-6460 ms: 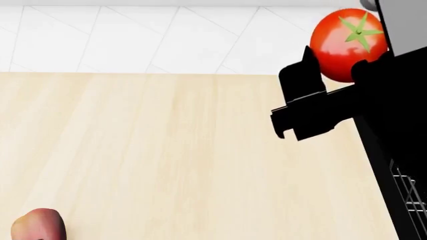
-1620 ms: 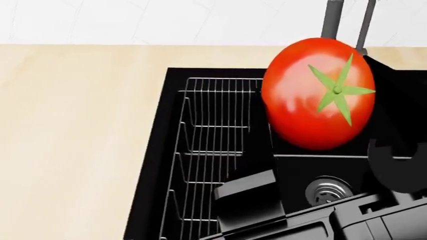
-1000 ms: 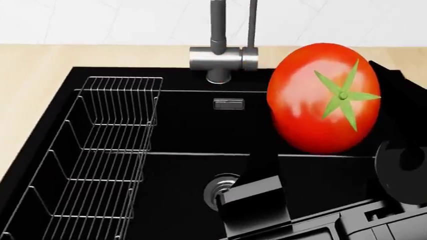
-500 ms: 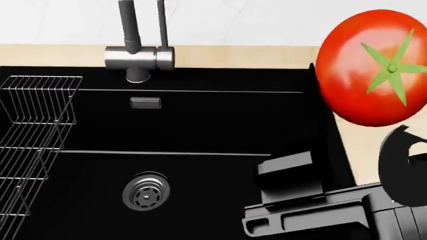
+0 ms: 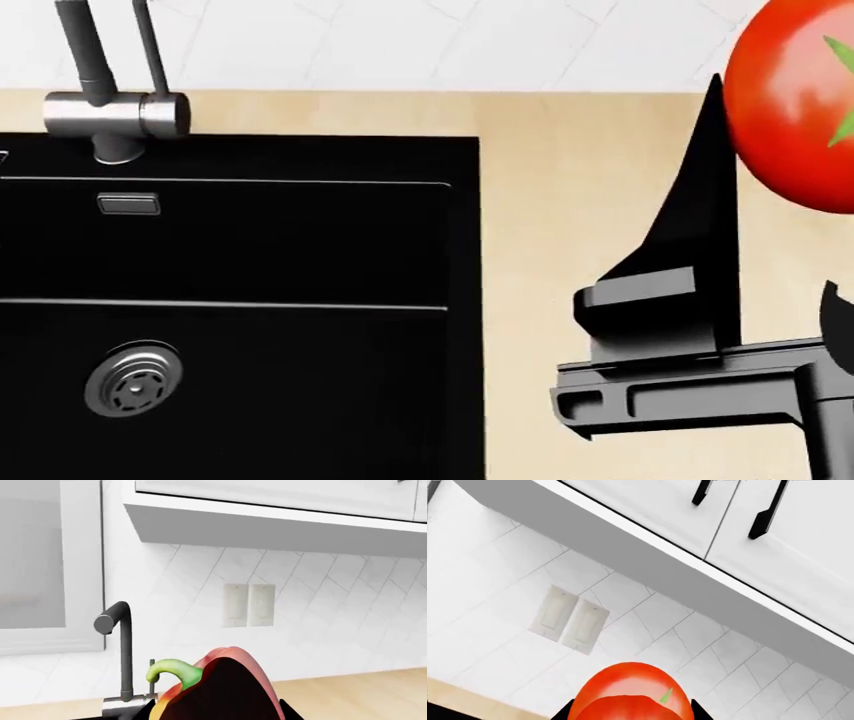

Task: Place the avocado, onion, tomato and bell pepper on the cutting board.

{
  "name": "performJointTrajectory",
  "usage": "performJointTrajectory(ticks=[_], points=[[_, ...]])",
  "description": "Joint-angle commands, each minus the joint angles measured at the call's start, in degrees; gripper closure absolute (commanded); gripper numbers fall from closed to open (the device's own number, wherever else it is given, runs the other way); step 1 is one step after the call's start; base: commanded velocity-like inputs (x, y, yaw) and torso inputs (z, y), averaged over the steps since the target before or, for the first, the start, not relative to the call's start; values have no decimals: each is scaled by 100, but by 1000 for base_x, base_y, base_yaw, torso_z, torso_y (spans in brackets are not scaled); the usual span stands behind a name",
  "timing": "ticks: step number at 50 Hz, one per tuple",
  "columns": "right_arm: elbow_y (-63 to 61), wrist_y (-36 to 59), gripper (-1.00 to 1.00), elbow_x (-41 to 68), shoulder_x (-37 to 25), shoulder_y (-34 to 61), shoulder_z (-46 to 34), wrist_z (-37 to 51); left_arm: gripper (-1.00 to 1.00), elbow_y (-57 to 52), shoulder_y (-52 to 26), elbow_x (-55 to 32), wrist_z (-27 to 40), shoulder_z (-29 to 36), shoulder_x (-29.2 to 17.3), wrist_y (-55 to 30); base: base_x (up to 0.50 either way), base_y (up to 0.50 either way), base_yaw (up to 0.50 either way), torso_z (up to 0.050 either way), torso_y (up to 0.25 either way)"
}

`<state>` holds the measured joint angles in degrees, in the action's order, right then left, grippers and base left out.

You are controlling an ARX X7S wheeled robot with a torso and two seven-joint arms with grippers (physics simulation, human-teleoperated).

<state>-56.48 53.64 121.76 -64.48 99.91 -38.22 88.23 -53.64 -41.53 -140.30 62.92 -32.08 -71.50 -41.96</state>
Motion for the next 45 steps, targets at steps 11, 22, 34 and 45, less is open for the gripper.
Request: performJointTrajectory(ticks=[11,22,34,45], points=[[-69,-86,100,-137,-218,109,-86,-88,100,45,-2,-130,97,-89,46,33,0,-500,0,0,1],[-18,-75,100,-134,-146,203,-175,-90,100,29,-53,-145,69,-20,26,97,0,-500,0,0,0],[-38,-126,100,-168,-226,239,-216,-168,100,35,-69,-144,85,4,38,122,0,-500,0,0,0],[-53,-149,100,-249,-202,177,-266,-185,100,66,-29,-150,110,-108,113,8,0,-500,0,0,1]])
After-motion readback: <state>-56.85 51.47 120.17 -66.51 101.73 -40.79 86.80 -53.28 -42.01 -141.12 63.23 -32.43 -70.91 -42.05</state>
